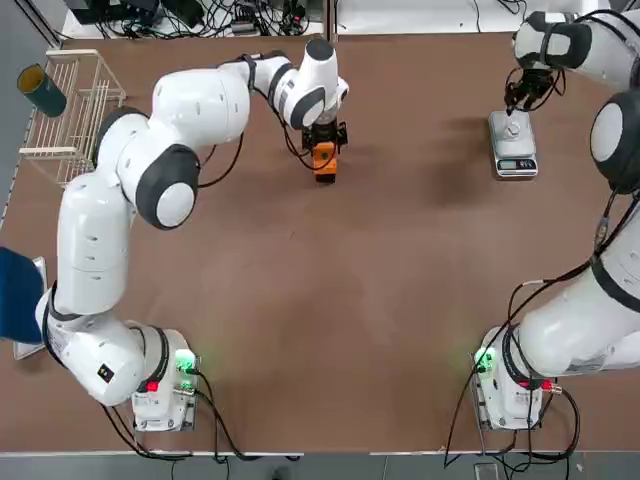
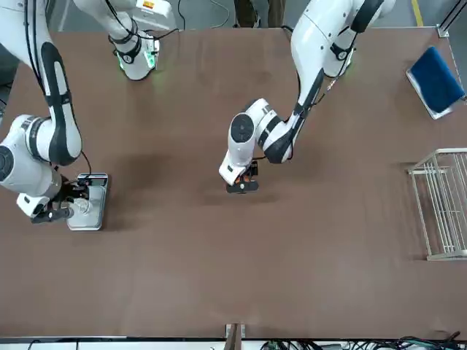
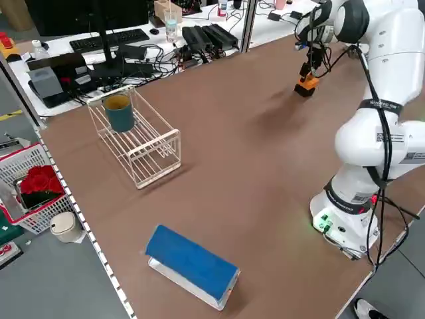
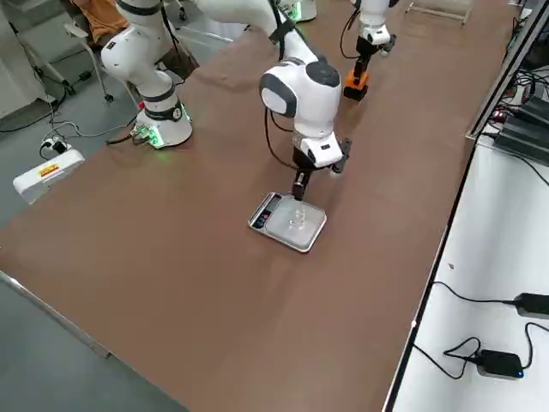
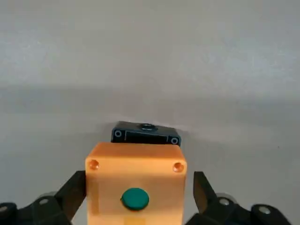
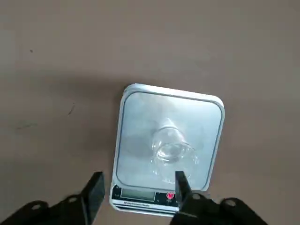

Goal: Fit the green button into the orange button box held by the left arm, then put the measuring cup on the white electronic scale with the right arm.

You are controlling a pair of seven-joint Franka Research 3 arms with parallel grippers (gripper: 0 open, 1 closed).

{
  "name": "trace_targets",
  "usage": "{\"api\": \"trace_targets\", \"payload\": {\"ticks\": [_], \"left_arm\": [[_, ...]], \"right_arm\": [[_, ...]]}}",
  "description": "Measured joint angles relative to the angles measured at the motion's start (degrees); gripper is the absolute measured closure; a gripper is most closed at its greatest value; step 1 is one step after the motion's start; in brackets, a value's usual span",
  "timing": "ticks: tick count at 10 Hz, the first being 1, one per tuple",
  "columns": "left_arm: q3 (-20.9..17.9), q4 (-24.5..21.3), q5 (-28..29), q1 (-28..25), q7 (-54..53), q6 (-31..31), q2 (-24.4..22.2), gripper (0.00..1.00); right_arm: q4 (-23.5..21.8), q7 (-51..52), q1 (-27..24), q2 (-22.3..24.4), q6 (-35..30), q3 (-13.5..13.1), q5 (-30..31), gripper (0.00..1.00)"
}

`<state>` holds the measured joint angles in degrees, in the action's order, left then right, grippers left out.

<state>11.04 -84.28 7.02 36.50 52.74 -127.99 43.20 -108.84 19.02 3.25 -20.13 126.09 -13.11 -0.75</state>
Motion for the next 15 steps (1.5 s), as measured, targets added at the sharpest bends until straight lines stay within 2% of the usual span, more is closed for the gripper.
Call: {"api": "trace_targets", "payload": {"ticks": [3,4,5,7,9,10,12,13,15], "left_arm": [[0.0,0.0,0.0,-0.1,0.0,0.4,-0.8,0.00],[0.0,0.0,0.0,-0.1,0.0,0.8,-1.3,0.00],[0.0,0.0,0.0,-0.3,0.0,1.0,-1.7,0.04],[-0.1,0.1,0.0,-1.1,0.0,1.2,-2.8,0.14],[-0.1,0.1,0.0,-1.4,0.0,1.3,-3.0,0.43],[0.1,0.0,0.0,-1.4,0.3,1.3,-3.1,0.60],[0.2,-0.2,0.0,-0.6,3.7,1.4,-3.4,0.87],[0.3,-0.5,0.0,-0.3,4.1,1.6,-3.7,0.94],[0.5,-2.4,0.5,-0.1,4.0,1.7,-4.3,0.98]], "right_arm": [[2.5,-0.8,0.5,6.1,-7.6,0.4,0.0,0.15],[4.5,-2.2,0.5,7.8,-11.6,1.2,0.0,0.03],[6.2,-4.6,0.5,9.4,-15.3,2.5,0.0,0.00],[8.6,-9.1,0.1,13.8,-21.0,6.1,0.0,0.00],[10.9,-12.1,-1.4,19.5,-27.0,10.5,0.0,0.00],[13.1,-12.5,-1.6,21.7,-30.5,11.0,0.0,0.00],[18.9,-14.7,-2.7,23.3,-39.1,11.0,0.0,0.00],[20.9,-15.6,-3.6,23.3,-41.4,11.0,0.0,0.00],[21.7,-16.3,-4.8,23.1,-41.9,11.0,0.0,0.00]]}}
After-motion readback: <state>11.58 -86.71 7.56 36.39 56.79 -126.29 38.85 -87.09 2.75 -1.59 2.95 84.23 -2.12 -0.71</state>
